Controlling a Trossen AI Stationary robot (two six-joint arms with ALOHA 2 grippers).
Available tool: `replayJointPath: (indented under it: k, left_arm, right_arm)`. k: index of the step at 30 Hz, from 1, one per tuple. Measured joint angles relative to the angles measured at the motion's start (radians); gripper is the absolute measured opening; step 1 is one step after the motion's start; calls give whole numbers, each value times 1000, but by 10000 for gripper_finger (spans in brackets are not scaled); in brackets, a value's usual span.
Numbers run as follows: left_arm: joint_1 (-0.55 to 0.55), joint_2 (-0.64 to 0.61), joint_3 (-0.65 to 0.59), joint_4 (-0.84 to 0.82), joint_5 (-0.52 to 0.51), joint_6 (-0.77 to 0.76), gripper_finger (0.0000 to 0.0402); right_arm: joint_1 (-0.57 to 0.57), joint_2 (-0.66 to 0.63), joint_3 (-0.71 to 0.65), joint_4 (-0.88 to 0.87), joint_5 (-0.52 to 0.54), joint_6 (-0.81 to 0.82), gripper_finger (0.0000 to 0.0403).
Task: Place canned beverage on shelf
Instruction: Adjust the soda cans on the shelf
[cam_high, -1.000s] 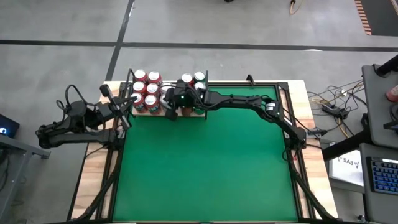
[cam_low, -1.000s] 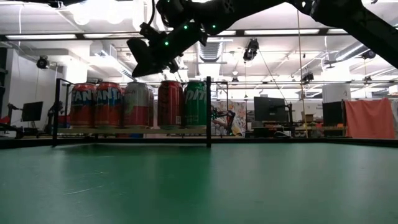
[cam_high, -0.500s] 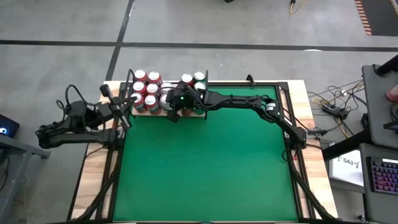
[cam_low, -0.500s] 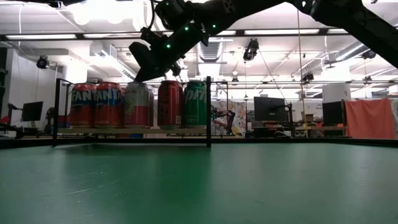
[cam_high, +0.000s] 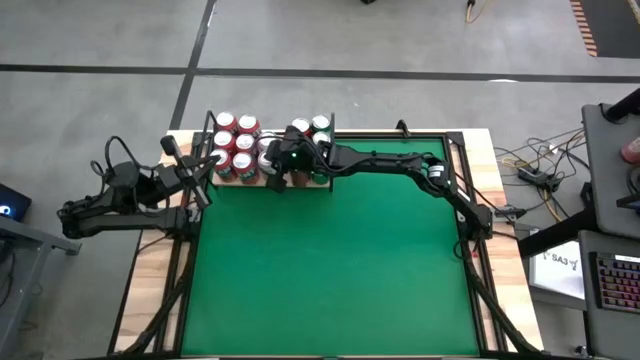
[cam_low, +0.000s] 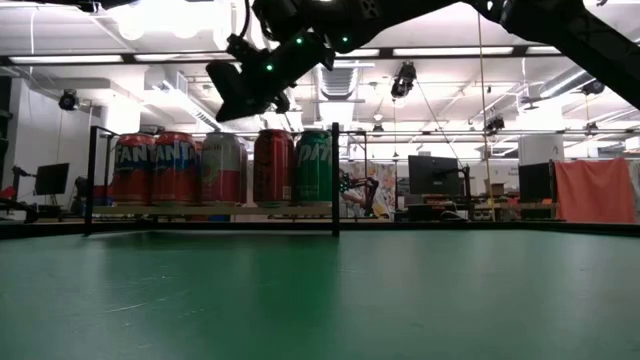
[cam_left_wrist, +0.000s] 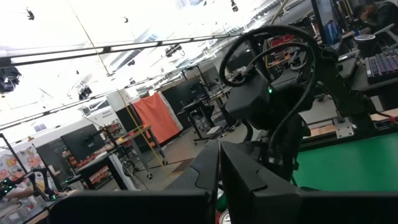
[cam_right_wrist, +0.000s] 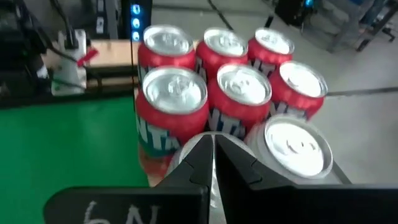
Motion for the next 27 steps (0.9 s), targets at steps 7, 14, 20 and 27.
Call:
replayJointPath:
  k: [7,14,20,27]
  left_arm:
    - [0,0,0,0,0,0,0]
    - [0,0,0,2,0,0,0]
    - [0,8,0,2,0,0,0]
    - [0,16,0,2,0,1,0]
  right_arm:
    - [0,18,0,62,-10,-5,9]
    - [0,42,0,54,-10,-8,9]
    - [2,37,0,12,-10,-20,9]
    - [4,34,0,-3,-10,-58,9]
